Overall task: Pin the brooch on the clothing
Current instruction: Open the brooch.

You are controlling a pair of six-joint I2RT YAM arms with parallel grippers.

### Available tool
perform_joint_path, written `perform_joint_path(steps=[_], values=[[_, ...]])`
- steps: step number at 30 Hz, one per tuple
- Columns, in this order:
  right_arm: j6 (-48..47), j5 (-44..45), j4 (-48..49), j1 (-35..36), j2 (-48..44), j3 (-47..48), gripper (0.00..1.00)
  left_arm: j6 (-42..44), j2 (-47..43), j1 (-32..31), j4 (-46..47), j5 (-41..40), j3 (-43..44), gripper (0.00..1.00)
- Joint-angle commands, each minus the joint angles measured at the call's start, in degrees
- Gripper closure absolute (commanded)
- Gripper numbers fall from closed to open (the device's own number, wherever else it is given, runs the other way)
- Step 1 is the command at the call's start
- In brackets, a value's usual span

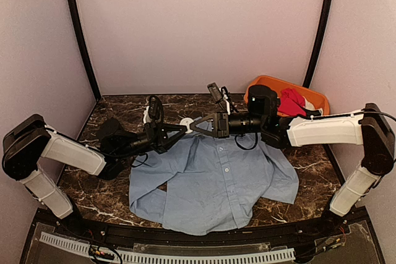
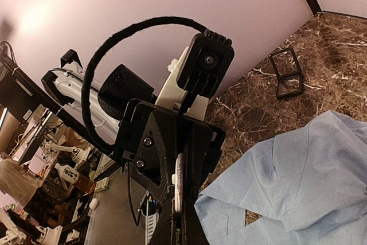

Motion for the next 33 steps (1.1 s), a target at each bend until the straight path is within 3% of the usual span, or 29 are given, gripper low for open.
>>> perform_joint_path(steps=[1,6,10,16,22,28,33], values=[[-1.9,-0.3,0.4,0.9,0.0,1.5,1.0,-0.6,0.9,0.3,14.1,0.8,1.3,0.94],[-4.9,1.3,-3.7,1.8,-0.1,3.0,1.0,1.1,0.1,0.3,8.9,0.3,1.3,0.96],[-7.2,3.0,-6.9,2.6,-0.2,4.2,1.0,6.4,-3.3,0.3,-1.3,-0.7,1.6,0.93],[-8.4,6.4,-9.8,2.8,0.0,4.8,1.0,8.1,-5.1,0.3,-2.2,1.6,2.5,0.63],[-8.7,7.7,-10.9,2.7,-0.9,4.9,1.0,5.0,-4.2,0.6,5.1,2.2,0.4,0.48],[-9.7,9.5,-12.8,2.6,-2.7,4.5,1.0,6.6,-7.2,3.2,1.6,0.6,-2.6,0.45],[-9.4,8.9,-11.5,2.6,-2.8,4.5,1.0,8.4,-8.7,3.3,-2.8,2.0,-1.6,0.51]])
